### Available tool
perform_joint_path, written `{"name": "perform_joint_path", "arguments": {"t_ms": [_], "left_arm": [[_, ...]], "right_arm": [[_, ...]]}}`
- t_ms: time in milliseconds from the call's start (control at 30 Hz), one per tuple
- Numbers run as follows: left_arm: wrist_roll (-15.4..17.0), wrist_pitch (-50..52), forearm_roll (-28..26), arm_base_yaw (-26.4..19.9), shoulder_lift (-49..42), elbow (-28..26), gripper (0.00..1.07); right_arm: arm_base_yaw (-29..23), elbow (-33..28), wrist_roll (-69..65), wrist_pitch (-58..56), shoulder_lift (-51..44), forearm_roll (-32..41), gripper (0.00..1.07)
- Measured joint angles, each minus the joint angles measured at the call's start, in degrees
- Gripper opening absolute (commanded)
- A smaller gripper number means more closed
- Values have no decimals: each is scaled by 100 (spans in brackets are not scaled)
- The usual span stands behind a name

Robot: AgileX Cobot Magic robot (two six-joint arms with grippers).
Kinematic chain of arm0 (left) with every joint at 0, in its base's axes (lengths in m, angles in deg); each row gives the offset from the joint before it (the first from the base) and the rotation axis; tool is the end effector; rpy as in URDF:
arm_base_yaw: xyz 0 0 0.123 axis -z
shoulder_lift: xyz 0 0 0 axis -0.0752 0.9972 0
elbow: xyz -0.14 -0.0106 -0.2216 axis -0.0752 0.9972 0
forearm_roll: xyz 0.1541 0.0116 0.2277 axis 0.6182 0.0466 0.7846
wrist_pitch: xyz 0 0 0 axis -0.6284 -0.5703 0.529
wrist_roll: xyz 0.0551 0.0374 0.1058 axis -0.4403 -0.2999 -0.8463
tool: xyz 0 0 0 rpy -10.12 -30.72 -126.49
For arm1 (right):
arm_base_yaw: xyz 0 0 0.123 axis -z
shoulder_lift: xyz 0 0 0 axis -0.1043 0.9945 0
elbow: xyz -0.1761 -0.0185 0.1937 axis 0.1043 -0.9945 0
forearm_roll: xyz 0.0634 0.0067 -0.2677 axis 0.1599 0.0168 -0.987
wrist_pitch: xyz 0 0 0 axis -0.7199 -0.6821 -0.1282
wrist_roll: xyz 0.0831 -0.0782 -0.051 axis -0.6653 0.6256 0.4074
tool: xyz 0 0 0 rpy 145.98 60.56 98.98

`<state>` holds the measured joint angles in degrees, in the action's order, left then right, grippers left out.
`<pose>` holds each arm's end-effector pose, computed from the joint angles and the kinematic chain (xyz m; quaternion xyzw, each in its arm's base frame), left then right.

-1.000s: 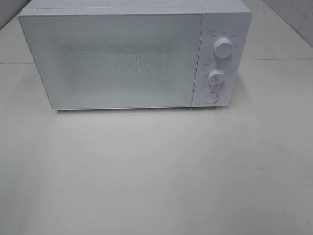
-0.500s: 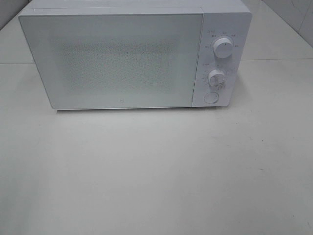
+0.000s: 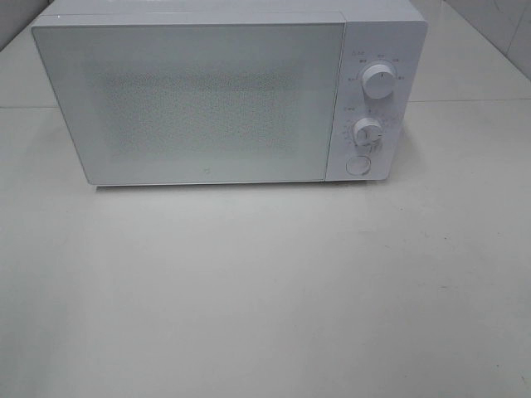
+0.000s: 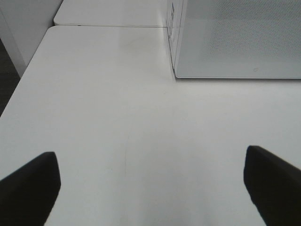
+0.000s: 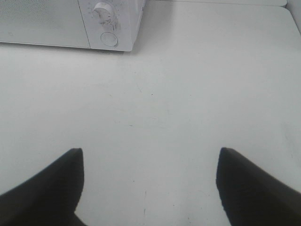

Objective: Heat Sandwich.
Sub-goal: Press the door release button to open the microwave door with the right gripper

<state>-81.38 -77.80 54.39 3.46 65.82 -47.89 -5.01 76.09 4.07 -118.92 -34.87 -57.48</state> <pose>0.0698 -0.0069 0.2749 0.0028 0.8470 -0.0274 0.5309 0.0809 0.0070 0.2764 -0.0424 0.8580 0.0331 0.5108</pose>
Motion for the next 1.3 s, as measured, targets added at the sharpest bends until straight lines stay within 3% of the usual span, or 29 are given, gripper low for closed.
{"name": "perform_joint_path", "arguments": {"t_ms": [1300], "left_arm": [[0, 0, 0, 0, 0, 0, 100]], "right_arm": [[6, 63, -6, 5380, 5082, 6, 76]]}}
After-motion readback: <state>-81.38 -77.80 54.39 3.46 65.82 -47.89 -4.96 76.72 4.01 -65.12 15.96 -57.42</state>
